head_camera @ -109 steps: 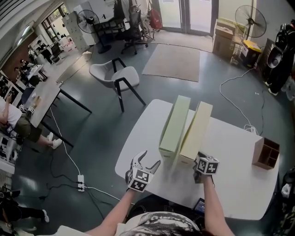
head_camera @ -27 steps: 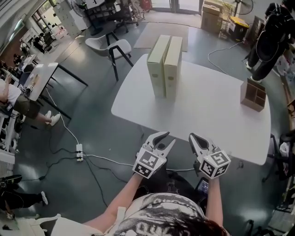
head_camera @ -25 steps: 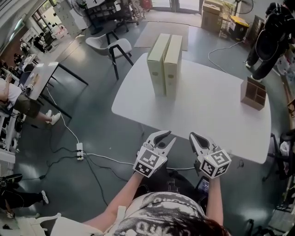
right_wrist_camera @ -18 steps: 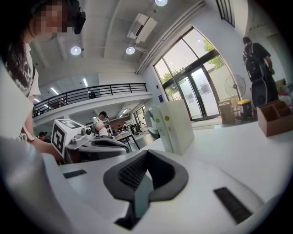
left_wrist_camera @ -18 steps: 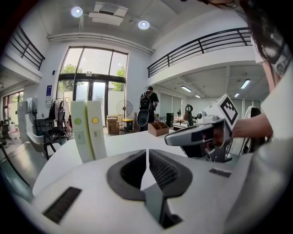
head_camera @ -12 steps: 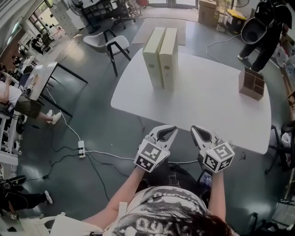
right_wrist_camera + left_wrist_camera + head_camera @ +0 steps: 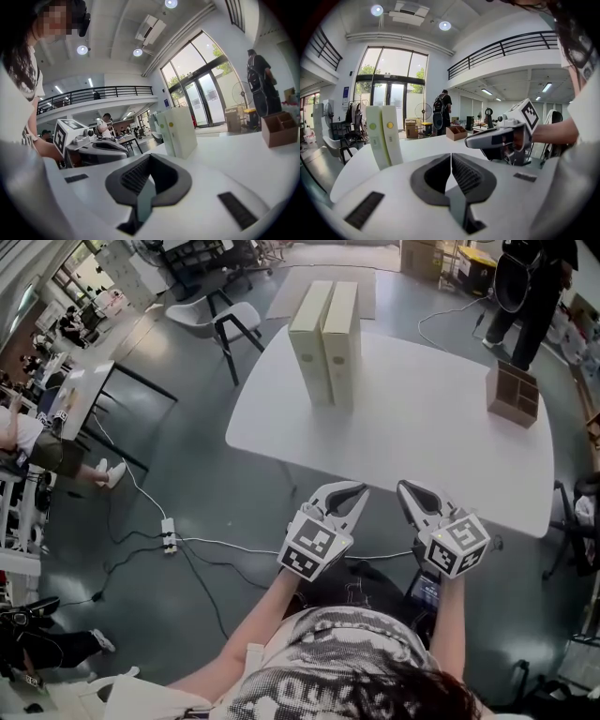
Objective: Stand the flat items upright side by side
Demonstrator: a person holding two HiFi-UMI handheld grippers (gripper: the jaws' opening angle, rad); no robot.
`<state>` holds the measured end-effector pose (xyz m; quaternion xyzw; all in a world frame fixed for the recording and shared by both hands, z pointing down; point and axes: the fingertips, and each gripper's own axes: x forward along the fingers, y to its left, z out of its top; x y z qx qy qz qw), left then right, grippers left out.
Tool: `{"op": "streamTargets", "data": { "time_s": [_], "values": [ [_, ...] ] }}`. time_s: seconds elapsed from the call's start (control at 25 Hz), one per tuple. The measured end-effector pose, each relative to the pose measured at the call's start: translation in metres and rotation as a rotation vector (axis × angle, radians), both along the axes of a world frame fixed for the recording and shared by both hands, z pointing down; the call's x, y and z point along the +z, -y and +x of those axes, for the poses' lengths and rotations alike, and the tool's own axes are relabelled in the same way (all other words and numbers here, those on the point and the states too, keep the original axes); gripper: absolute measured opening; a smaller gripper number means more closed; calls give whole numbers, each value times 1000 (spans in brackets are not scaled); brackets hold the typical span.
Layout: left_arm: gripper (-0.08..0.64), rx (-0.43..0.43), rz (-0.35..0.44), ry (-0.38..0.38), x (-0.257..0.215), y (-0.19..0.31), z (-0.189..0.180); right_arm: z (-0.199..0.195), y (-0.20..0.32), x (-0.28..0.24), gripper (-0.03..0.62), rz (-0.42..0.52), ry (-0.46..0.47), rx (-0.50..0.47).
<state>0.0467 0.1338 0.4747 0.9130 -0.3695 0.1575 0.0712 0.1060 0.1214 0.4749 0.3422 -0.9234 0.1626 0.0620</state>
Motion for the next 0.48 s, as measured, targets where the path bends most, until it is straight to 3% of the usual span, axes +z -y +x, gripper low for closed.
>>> {"op": "streamTargets", "data": {
  "time_s": [0.48],
  "values": [
    [15,21,-9,11,5,-2,1,5,0,-2,-6,-4,2,0]
  ]
}}
